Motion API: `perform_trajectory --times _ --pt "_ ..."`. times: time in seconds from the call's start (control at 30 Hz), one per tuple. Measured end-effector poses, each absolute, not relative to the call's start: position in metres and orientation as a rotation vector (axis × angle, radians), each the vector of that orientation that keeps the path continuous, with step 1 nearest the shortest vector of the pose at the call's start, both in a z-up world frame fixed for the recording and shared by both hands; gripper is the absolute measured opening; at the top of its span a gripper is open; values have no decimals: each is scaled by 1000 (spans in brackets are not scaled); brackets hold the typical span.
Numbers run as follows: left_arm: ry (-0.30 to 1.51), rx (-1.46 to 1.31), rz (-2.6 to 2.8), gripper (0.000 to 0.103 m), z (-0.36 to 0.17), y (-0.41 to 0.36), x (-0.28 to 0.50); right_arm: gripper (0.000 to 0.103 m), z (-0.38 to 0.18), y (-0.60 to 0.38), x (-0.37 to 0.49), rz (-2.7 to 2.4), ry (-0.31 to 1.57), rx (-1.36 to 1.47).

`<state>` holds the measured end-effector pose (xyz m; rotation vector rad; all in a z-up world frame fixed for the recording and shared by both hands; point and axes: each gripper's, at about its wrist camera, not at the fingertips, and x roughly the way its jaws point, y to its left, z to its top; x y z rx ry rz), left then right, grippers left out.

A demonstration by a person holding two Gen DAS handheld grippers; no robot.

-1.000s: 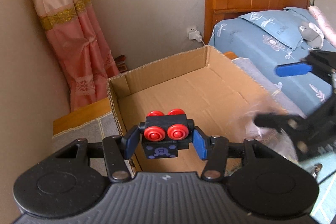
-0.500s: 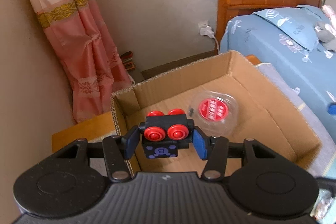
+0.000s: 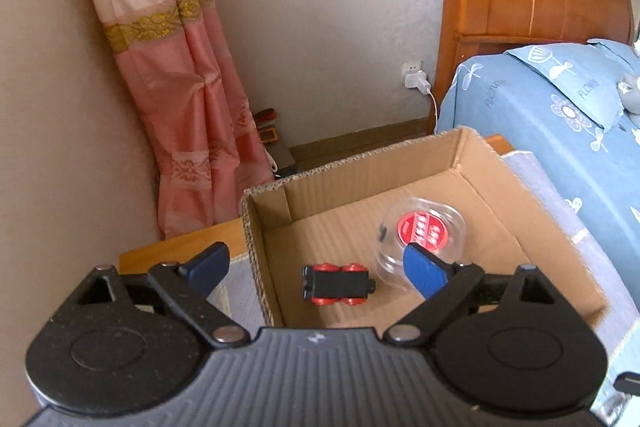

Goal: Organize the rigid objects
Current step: 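Withdraw both grippers from the box back over the blanket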

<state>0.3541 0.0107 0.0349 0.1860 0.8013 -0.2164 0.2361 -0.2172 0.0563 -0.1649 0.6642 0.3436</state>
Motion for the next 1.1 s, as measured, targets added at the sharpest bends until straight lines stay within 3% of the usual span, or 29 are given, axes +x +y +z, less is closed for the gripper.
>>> perform_trajectory --times 0.47,0.77,1.1 --pt "697 173 -208 101 61 19 234 103 59 -226 145 305 618 -130" --pt "669 105 -202 101 38 26 168 103 28 -234 89 246 623 -150" --pt "694 61 -89 101 -4 46 155 103 -27 -243 82 198 744 -165"
